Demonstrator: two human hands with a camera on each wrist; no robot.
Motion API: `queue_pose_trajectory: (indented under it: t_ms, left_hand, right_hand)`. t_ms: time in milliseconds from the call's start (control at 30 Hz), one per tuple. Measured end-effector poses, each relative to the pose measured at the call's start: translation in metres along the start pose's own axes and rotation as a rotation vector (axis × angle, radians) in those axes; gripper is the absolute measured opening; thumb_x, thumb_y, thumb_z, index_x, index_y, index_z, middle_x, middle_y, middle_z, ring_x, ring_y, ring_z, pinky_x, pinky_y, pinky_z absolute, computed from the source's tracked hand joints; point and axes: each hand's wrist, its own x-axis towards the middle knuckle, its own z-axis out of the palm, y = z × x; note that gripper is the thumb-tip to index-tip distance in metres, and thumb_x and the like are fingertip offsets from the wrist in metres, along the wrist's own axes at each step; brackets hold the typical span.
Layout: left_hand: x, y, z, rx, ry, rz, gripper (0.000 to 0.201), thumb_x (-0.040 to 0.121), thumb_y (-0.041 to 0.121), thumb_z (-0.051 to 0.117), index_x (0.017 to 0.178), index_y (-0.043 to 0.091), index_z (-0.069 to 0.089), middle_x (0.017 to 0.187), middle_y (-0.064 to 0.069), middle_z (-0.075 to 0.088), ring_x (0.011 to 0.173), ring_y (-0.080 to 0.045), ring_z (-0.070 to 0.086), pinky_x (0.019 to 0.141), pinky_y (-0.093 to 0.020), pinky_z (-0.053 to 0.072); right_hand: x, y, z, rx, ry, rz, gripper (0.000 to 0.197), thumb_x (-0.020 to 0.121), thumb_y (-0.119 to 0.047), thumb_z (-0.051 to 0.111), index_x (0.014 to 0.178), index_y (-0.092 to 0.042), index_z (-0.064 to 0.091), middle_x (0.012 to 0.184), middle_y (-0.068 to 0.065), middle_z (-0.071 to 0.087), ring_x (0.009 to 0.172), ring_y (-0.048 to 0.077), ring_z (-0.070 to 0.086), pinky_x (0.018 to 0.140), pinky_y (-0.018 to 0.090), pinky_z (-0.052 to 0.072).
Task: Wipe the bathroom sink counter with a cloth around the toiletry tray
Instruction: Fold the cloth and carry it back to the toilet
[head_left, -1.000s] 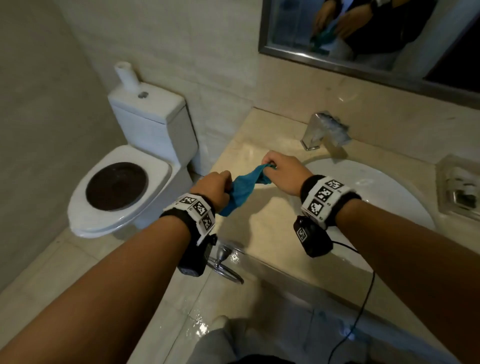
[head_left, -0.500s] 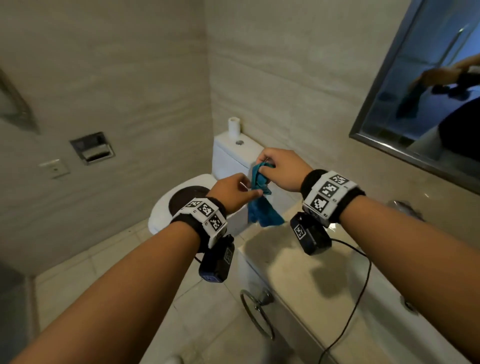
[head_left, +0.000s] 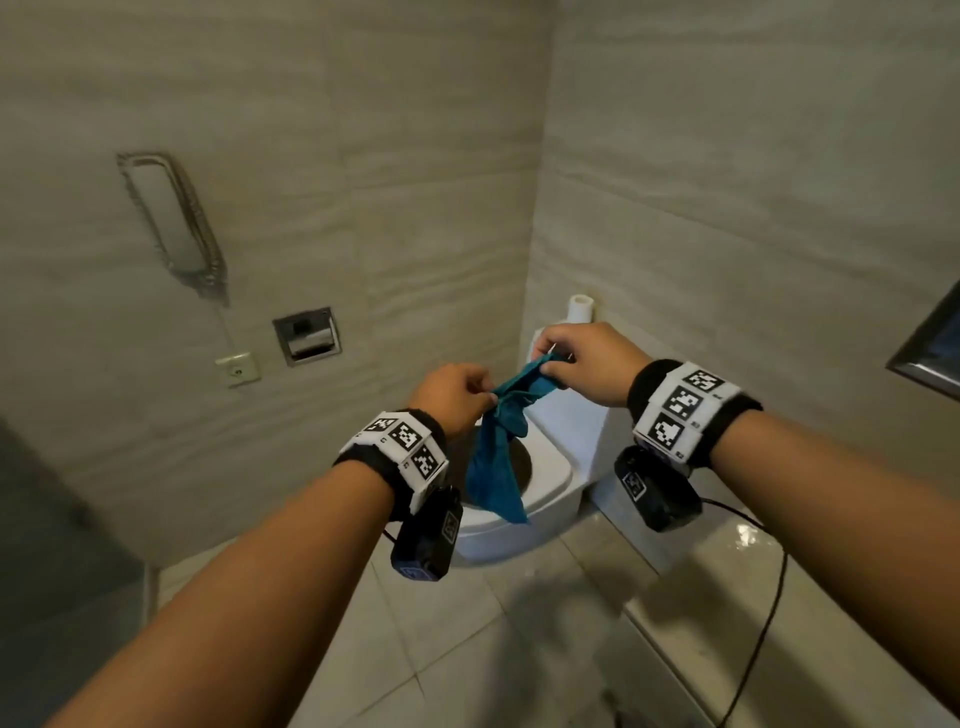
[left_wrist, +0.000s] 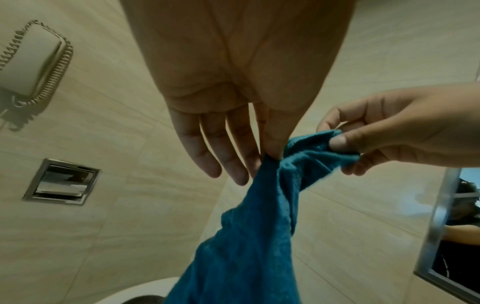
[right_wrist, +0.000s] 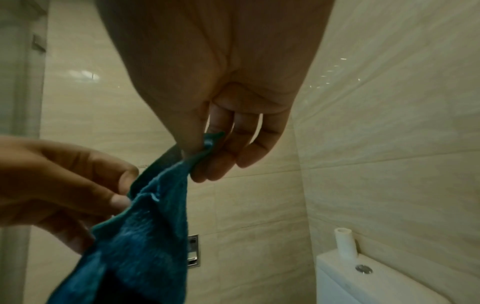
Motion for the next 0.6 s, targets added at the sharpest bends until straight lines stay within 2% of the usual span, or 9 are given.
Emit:
queue_pose_trajectory:
  t_ms: [100,233,333,400,500,533,600]
  left_hand:
    - [0.025,-0.030,-0.030,-0.024,-0.010,0.007,0.016,0.091,0.014,0.058,0.075,0.016,0.058,0.081,-0.010,0.064,0.087,-0.030,0.063,0.082,-0.038,0.050]
    - [0.056,-0.059,-0.062,0.003,-0.033,0.038,0.011,0.093,0.016,0.056,0.085,0.014,0.062,0.080,-0.004,0.061,0.079,-0.021,0.056,0.077,-0.033,0.047]
    - [0.083,-0.075,-0.075,-0.019,-0.015,0.060,0.012,0.095,0.016,0.052,0.085,0.015,0.058,0.079,-0.003,0.058,0.079,-0.020,0.054,0.075,-0.032,0.045]
    - [0.102,-0.086,-0.079,-0.034,-0.008,0.046,0.011,0.096,0.015,0.048,0.087,0.015,0.054,0.080,-0.006,0.058,0.078,-0.022,0.053,0.072,-0.031,0.041]
    - [0.128,-0.103,-0.080,-0.050,-0.002,-0.010,0.011,0.095,0.013,0.043,0.085,0.013,0.048,0.078,-0.009,0.055,0.077,-0.024,0.052,0.069,-0.032,0.039]
    - [0.138,-0.109,-0.079,-0.055,-0.004,-0.029,0.012,0.095,0.012,0.042,0.084,0.013,0.047,0.077,-0.008,0.054,0.076,-0.024,0.052,0.069,-0.032,0.039]
    - [0.156,-0.115,-0.078,-0.102,-0.017,-0.060,0.012,0.095,0.012,0.041,0.086,0.013,0.048,0.080,-0.010,0.055,0.076,-0.024,0.053,0.071,-0.037,0.045]
  right_hand:
    - [0.040,-0.012,0.009,-0.107,-0.030,0.011,0.016,0.088,-0.014,0.058,0.102,-0.016,0.065,0.097,0.006,0.067,0.093,0.022,0.061,0.085,0.034,0.049]
    - [0.082,-0.023,0.018,-0.162,-0.028,0.054,0.020,0.089,-0.015,0.059,0.107,-0.014,0.067,0.103,0.007,0.068,0.096,0.023,0.061,0.089,0.036,0.049]
    - [0.112,-0.028,0.026,-0.175,-0.019,0.083,0.019,0.089,-0.018,0.058,0.106,-0.014,0.067,0.104,0.007,0.068,0.098,0.023,0.060,0.091,0.038,0.049]
    - [0.131,-0.028,0.029,-0.166,0.021,0.120,0.017,0.090,-0.020,0.057,0.104,-0.018,0.067,0.098,0.001,0.066,0.095,0.021,0.060,0.088,0.038,0.050]
    - [0.161,-0.020,0.028,-0.172,0.129,0.162,0.017,0.087,-0.017,0.057,0.099,-0.023,0.067,0.075,-0.014,0.051,0.085,0.016,0.056,0.079,0.031,0.048]
    - [0.170,-0.016,0.027,-0.181,0.141,0.171,0.017,0.086,-0.016,0.056,0.097,-0.024,0.067,0.075,-0.013,0.053,0.085,0.017,0.056,0.078,0.031,0.048]
    - [0.189,-0.005,0.027,-0.171,0.125,0.177,0.016,0.086,-0.018,0.055,0.095,-0.025,0.066,0.087,-0.005,0.063,0.088,0.019,0.059,0.080,0.034,0.050]
